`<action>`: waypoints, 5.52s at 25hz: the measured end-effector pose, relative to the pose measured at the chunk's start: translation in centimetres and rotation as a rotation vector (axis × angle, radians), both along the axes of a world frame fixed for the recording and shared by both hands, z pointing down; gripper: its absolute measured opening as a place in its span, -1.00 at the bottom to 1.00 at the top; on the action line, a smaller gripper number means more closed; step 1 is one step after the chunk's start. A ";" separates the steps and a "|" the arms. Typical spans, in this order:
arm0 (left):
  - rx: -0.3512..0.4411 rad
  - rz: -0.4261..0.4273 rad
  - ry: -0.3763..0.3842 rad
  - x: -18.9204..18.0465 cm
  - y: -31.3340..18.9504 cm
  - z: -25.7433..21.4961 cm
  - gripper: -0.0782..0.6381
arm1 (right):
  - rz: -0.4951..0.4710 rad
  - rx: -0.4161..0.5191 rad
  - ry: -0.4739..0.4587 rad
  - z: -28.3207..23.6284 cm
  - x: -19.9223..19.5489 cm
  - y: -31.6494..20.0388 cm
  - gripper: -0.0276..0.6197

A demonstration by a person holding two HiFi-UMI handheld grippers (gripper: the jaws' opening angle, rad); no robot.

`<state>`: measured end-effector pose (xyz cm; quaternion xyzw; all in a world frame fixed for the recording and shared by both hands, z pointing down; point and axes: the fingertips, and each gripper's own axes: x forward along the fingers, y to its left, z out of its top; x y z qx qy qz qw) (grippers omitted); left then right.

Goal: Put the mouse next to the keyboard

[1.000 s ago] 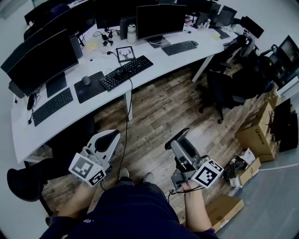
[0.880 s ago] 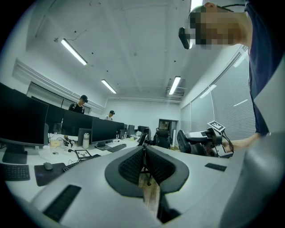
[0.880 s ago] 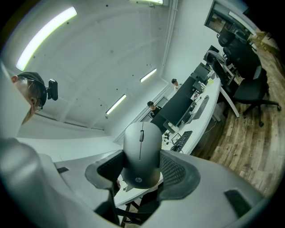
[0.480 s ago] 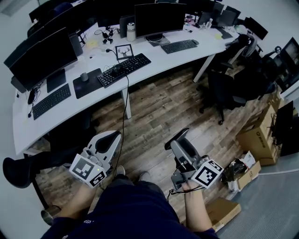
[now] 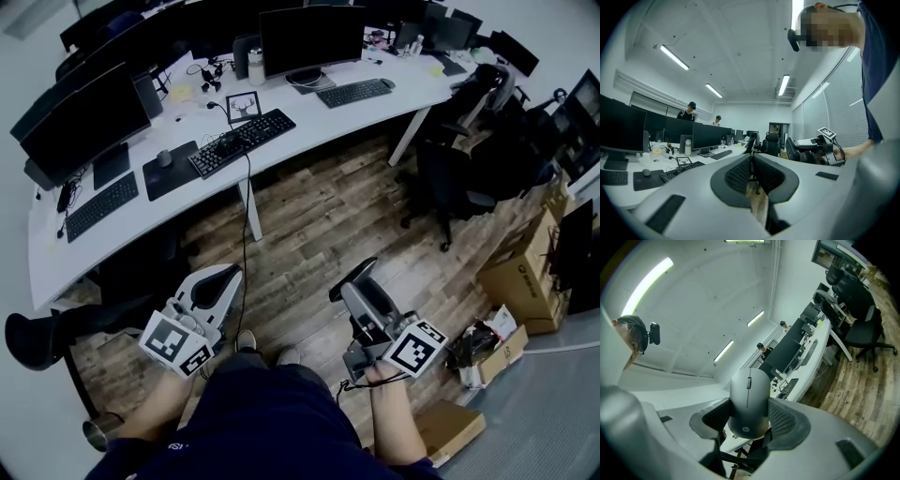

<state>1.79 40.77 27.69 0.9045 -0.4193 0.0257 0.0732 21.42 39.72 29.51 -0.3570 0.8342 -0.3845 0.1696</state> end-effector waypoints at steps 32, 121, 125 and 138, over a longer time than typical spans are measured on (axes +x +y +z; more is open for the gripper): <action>-0.026 0.013 0.020 2.1 -11.7 2.2 -0.66 | 0.005 -0.034 0.023 2.3 1.6 -11.1 -0.12; -0.159 -0.132 0.015 -6.5 -53.8 8.0 -0.66 | -0.162 -0.190 0.087 9.3 -8.0 -57.0 -0.12; -0.175 -0.170 0.005 -6.0 -55.5 8.5 -0.66 | -0.189 -0.210 0.091 10.3 -7.3 -59.3 -0.12; -0.221 -0.264 -0.012 -5.7 -59.3 10.4 -0.66 | -0.288 -0.244 0.141 13.3 -7.3 -65.3 -0.12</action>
